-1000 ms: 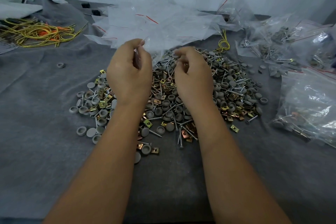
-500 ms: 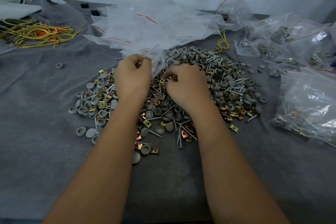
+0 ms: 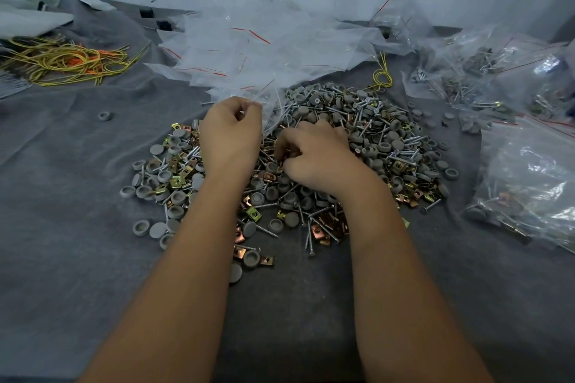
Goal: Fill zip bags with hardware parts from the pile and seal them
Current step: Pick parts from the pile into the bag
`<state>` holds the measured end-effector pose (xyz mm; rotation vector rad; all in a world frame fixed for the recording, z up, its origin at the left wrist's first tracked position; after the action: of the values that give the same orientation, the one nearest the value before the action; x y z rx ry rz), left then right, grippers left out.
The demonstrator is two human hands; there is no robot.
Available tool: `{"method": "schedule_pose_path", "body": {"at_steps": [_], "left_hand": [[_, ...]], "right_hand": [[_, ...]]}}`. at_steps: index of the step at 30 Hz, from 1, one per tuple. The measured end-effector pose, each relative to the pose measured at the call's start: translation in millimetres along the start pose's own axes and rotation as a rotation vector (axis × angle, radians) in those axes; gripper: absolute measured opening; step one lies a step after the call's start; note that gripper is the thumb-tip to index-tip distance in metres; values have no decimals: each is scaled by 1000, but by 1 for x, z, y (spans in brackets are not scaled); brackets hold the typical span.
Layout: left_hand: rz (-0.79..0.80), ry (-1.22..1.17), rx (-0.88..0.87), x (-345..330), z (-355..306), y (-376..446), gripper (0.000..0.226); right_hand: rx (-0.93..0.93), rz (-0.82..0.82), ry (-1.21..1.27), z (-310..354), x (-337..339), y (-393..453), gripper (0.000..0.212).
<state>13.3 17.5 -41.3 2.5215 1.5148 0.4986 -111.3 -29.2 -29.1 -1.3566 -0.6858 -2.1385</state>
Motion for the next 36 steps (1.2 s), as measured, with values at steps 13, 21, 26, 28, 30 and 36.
{"method": "schedule_pose_path", "body": {"at_steps": [13, 21, 26, 28, 30, 36], "left_hand": [[-2, 25, -29, -1, 0, -2, 21], [5, 135, -53, -1, 0, -2, 18], [80, 206, -124, -2, -1, -4, 10], [114, 258, -157, -4, -2, -5, 4], [133, 287, -183, -5, -2, -6, 6], [187, 176, -229, -4, -7, -10, 13]], "right_hand": [[-19, -252, 195, -8, 0, 0, 35], [-82, -510, 396, -10, 1, 5, 30], [-122, -671, 505, -12, 5, 4, 22], [-122, -686, 517, -12, 6, 4, 20], [-103, -678, 539, -9, 6, 3, 19], [-48, -632, 538, -3, 2, 2, 18]]}}
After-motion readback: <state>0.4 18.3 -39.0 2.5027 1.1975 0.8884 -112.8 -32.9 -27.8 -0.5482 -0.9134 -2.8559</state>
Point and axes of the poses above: each hand's wrist, its own y-axis towards the middle knuckle, its own x-axis out of the back of the hand, z = x × y, the point moved 2 cm from there along y, towards the middle knuckle, and after that the axes turned 9 degrees about -z, right-handed, at the moved point
